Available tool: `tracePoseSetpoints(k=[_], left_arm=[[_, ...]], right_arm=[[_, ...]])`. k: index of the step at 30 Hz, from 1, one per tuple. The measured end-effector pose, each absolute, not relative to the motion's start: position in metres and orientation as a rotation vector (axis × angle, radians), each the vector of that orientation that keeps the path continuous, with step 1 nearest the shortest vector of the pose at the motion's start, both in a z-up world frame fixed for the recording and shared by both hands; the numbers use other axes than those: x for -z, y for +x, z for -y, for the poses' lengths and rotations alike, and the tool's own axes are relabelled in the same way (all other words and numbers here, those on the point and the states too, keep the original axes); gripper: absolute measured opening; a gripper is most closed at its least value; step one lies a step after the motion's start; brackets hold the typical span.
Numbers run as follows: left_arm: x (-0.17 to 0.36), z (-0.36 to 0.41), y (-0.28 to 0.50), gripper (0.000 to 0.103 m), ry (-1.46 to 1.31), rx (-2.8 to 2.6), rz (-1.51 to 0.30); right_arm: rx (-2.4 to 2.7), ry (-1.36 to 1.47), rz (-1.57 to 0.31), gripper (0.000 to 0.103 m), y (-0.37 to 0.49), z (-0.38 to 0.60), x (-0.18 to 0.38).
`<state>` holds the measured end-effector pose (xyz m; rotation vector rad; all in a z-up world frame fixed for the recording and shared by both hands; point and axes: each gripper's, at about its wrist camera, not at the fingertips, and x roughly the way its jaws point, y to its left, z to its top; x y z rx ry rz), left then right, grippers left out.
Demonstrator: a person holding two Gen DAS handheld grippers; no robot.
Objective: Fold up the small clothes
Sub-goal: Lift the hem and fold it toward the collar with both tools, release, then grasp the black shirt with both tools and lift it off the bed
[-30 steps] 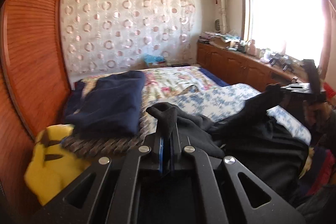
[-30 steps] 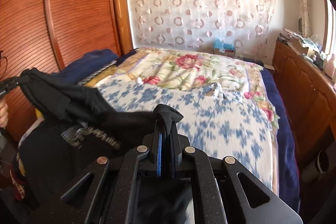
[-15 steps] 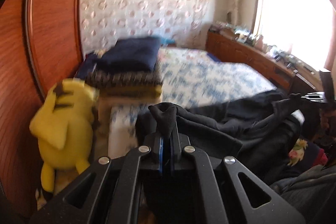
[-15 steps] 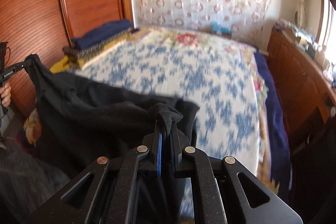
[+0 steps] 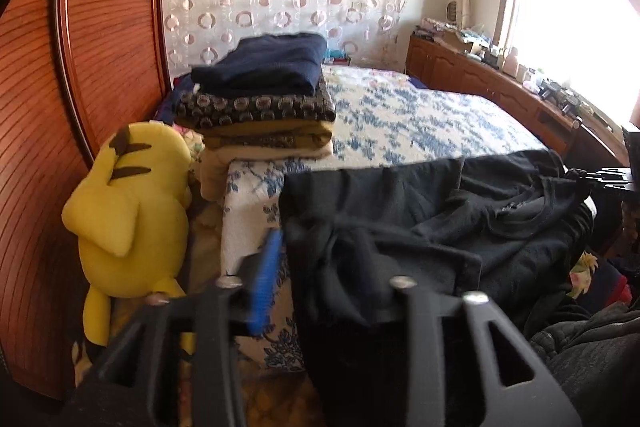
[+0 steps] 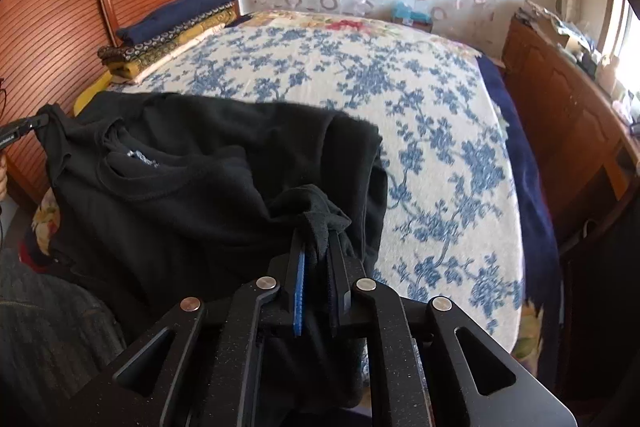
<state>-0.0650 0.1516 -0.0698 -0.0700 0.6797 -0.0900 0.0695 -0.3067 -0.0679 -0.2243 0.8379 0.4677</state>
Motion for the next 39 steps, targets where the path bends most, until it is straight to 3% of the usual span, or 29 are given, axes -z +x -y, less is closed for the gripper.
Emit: tracePoseSetpoints(k=[2, 5, 6, 17, 19, 24, 39], left_arm=[[0.065, -0.154, -0.063, 0.059, -0.069, 0.087, -0.667], [0.060, -0.154, -0.054, 0.059, -0.046, 0.062, -0.660], [0.059, -0.153, -0.049, 0.059, -0.039, 0.063, -0.662], [0.074, -0.153, 0.025, 0.059, -0.011, 0.090, -0.723], [0.081, -0.155, 0.038, 0.059, -0.015, 0.102, -0.748], [0.103, -0.166, 0.063, 0.059, -0.028, 0.062, -0.862], [0.127, -0.159, 0.059, 0.058, -0.071, 0.136, -0.922]], right_arm=[[-0.457, -0.236, -0.814, 0.023, 0.070, 0.307, 0.058], [-0.449, -0.247, -0.775, 0.044, 0.074, 0.308, 0.045], [-0.445, -0.248, -0.763, 0.046, 0.077, 0.307, 0.041], [-0.469, -0.203, -0.784, 0.048, 0.146, 0.291, 0.061], [-0.471, -0.230, -0.812, 0.056, 0.158, 0.283, 0.075], [-0.458, -0.249, -0.874, 0.061, 0.170, 0.278, 0.094], [-0.477, -0.220, -0.922, 0.059, 0.168, 0.285, 0.103]])
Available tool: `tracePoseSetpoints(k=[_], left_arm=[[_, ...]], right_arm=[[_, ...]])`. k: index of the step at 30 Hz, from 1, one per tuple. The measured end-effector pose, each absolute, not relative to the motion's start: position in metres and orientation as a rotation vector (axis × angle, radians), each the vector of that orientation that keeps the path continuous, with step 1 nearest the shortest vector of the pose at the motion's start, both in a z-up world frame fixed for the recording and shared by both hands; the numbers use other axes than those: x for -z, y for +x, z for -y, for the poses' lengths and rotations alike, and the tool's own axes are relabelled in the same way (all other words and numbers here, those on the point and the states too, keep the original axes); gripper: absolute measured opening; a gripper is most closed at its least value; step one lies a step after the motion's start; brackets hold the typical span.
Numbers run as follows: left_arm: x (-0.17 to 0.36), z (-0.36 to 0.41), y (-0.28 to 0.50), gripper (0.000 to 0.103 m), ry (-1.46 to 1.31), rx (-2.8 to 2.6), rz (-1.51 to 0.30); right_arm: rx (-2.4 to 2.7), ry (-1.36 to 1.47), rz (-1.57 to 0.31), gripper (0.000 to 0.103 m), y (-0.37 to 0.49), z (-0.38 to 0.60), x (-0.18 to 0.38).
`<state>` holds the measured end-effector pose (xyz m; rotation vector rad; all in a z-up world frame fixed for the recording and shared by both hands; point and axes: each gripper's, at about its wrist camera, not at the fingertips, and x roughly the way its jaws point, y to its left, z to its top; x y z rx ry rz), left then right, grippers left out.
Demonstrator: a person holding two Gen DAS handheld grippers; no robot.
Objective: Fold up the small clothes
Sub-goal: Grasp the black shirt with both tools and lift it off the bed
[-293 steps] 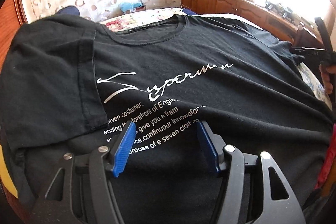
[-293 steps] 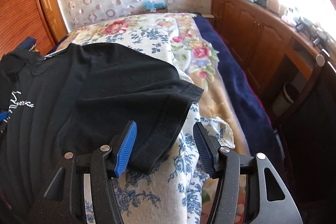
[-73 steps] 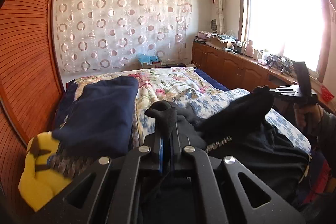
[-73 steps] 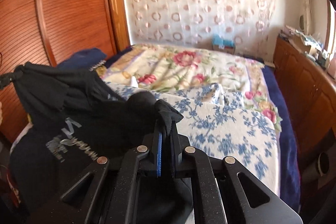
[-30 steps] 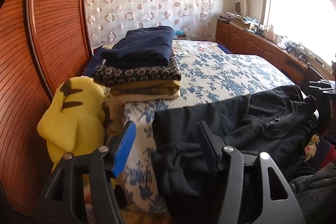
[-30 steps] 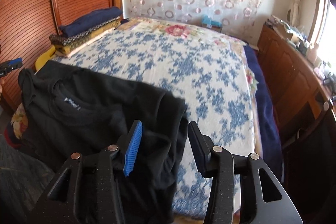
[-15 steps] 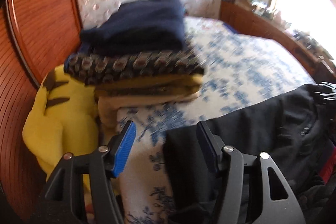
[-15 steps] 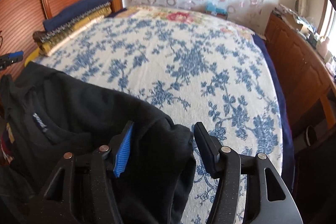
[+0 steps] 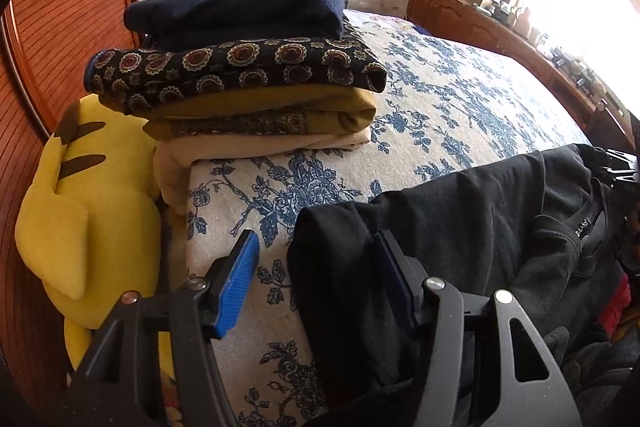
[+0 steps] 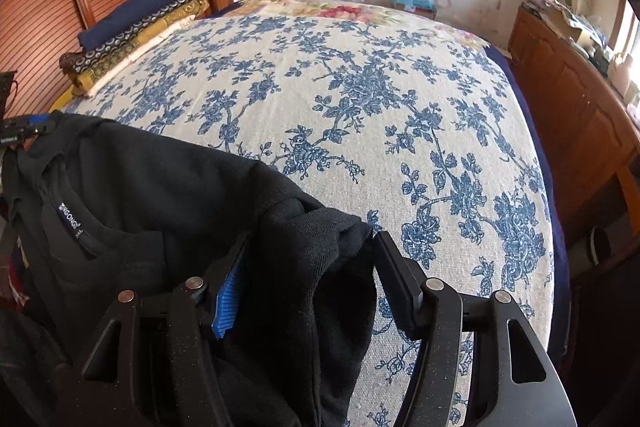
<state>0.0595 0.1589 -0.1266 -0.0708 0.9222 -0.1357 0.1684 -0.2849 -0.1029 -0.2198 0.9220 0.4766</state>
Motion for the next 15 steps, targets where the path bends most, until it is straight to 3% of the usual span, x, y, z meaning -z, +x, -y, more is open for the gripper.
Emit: tracePoseSetpoints(k=[1, 2, 3, 5, 15], left_arm=[[0.126, -0.158, 0.060, 0.054, -0.074, 0.139, -0.923], [0.125, -0.156, 0.059, 0.041, -0.077, 0.154, -0.922], [0.124, -0.153, 0.058, 0.021, -0.085, 0.182, -0.924], [0.119, -0.145, 0.054, 0.006, -0.094, 0.218, -0.925], [0.004, -0.126, -0.014, 0.005, -0.111, 0.282, -0.608]], right_arm=[[-0.490, -0.226, -0.926, 0.055, 0.168, 0.284, 0.102], [-0.508, -0.228, -0.928, 0.040, 0.166, 0.283, 0.101], [-0.542, -0.224, -0.933, 0.025, 0.164, 0.281, 0.099], [-0.562, -0.228, -0.928, 0.017, 0.160, 0.278, 0.098], [-0.569, -0.146, -0.696, 0.013, 0.103, 0.308, 0.006]])
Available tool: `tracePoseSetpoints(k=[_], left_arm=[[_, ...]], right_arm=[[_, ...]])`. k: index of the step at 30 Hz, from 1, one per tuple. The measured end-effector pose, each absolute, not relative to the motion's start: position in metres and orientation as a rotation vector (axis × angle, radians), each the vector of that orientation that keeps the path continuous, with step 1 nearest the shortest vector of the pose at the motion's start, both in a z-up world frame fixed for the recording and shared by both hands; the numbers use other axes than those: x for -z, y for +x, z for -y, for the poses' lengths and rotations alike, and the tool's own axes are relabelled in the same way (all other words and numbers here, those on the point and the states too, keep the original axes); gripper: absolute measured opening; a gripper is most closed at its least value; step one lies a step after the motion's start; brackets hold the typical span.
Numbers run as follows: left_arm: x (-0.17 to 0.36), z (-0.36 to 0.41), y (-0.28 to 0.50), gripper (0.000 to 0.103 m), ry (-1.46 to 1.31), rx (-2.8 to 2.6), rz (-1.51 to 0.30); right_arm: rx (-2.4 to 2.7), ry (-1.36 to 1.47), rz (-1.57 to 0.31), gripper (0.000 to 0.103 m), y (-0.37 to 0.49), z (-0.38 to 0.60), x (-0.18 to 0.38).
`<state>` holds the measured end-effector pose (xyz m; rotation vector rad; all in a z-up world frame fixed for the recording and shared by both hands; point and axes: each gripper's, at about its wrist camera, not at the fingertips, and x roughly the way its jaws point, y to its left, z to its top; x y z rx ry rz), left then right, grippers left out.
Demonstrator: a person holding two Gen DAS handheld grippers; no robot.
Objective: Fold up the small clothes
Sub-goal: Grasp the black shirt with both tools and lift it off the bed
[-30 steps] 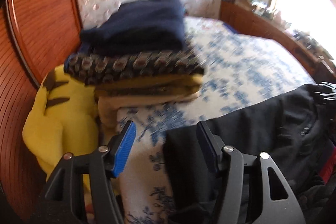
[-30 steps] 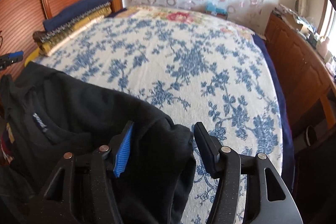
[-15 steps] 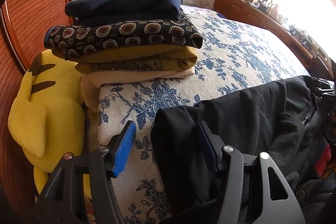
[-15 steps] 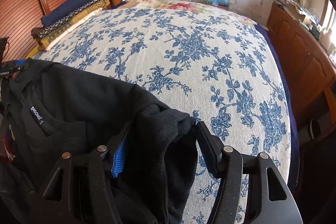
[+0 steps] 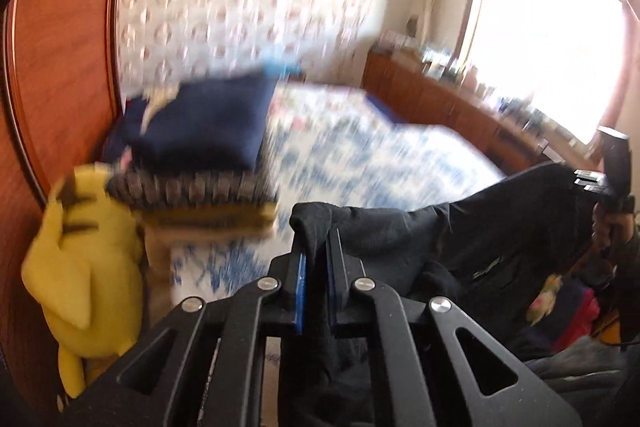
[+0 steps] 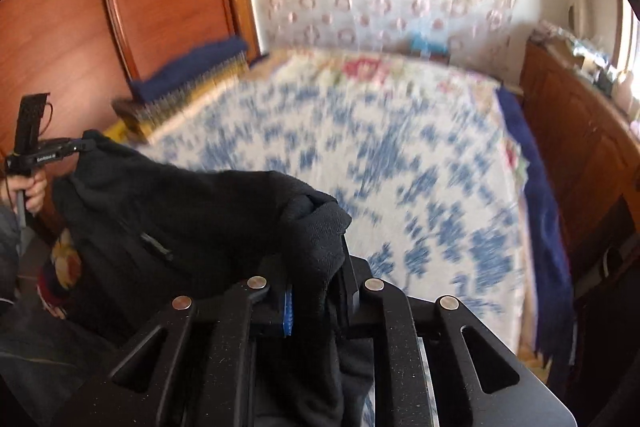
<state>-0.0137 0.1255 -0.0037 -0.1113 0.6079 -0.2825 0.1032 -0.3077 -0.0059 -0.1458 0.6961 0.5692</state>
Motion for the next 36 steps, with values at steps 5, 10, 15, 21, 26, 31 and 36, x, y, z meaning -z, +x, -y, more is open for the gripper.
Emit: tracePoseSetpoints(k=[5, 10, 15, 21, 26, 31, 36], left_arm=[[-0.066, -0.119, -0.050, 0.004, -0.086, 0.294, -0.406], [-0.126, -0.115, -0.065, 0.005, -0.070, 0.309, -0.233], [-0.165, -0.124, -0.069, 0.005, -0.082, 0.323, -0.120], [-0.189, -0.132, -0.063, 0.005, -0.105, 0.312, -0.044], [-0.201, -0.135, -0.038, 0.005, -0.106, 0.284, -0.039], [-0.183, -0.130, 0.020, 0.005, -0.097, 0.230, -0.109], [-0.126, -0.115, 0.103, 0.006, -0.038, 0.144, -0.212]], right_arm=[[-0.530, -0.149, -0.541, 0.012, 0.060, 0.327, -0.061], [-0.511, -0.134, -0.372, 0.012, 0.027, 0.345, -0.132], [-0.479, -0.180, -0.255, 0.012, 0.002, 0.351, -0.187], [-0.448, -0.191, -0.160, 0.012, -0.019, 0.363, -0.222], [-0.435, -0.180, -0.124, 0.012, -0.014, 0.371, -0.241], [-0.419, -0.194, -0.137, 0.012, 0.023, 0.366, -0.248], [-0.381, -0.201, -0.270, 0.012, 0.117, 0.353, -0.216]])
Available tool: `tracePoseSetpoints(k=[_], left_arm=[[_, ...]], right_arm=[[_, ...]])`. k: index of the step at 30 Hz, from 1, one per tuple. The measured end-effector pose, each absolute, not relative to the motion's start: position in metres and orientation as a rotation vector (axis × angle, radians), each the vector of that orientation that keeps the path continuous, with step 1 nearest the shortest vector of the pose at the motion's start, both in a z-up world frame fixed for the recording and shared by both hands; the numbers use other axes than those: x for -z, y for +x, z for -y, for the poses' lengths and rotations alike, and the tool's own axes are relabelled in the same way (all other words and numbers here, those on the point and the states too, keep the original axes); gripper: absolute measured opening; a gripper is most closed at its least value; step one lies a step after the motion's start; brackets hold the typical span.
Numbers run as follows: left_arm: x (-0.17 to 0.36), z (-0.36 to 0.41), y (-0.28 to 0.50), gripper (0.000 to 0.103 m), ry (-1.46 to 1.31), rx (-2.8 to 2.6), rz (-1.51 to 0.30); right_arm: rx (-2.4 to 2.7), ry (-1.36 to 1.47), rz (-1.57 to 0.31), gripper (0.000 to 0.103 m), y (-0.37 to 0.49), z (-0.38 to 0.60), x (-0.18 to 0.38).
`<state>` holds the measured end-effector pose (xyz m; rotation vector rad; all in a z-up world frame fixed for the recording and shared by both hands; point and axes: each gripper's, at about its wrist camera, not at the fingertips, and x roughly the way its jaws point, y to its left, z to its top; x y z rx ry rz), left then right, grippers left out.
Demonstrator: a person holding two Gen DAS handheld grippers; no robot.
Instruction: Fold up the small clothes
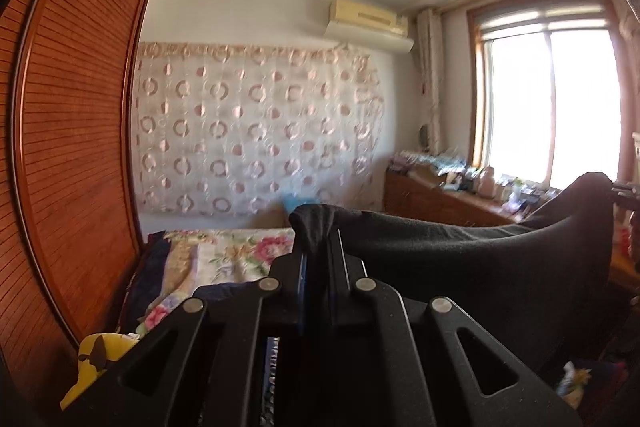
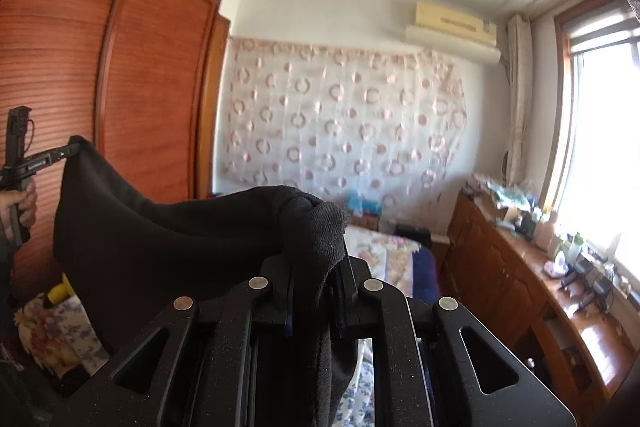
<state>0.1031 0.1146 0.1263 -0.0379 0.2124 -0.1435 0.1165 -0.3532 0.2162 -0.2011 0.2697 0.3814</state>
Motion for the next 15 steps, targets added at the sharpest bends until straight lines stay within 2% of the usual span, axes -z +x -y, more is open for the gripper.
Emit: tracePoseSetpoints(k=[2, 5, 7, 8, 9, 12, 15], left_arm=[[-0.103, -0.107, 0.134, 0.008, -0.014, 0.128, -0.238], [-0.059, -0.096, 0.194, 0.019, 0.037, 0.095, -0.378], [-0.040, -0.093, 0.211, 0.024, 0.013, 0.105, -0.441], [-0.034, -0.094, 0.217, 0.037, -0.003, 0.111, -0.457], [-0.028, -0.092, 0.222, 0.048, -0.018, 0.121, -0.476], [-0.017, -0.082, 0.216, 0.059, -0.032, 0.144, -0.505], [-0.010, -0.069, 0.201, 0.059, -0.005, 0.155, -0.528]], right_arm=[[-0.355, -0.204, -0.338, 0.012, 0.163, 0.346, -0.190], [-0.329, -0.191, -0.427, 0.014, 0.228, 0.342, -0.147], [-0.310, -0.171, -0.512, 0.023, 0.276, 0.339, -0.107], [-0.247, -0.178, -0.556, 0.036, 0.297, 0.335, -0.087], [-0.194, -0.186, -0.582, 0.043, 0.310, 0.331, -0.072], [-0.208, -0.190, -0.623, 0.043, 0.324, 0.319, -0.046], [-0.245, -0.177, -0.642, 0.044, 0.317, 0.315, -0.032]])
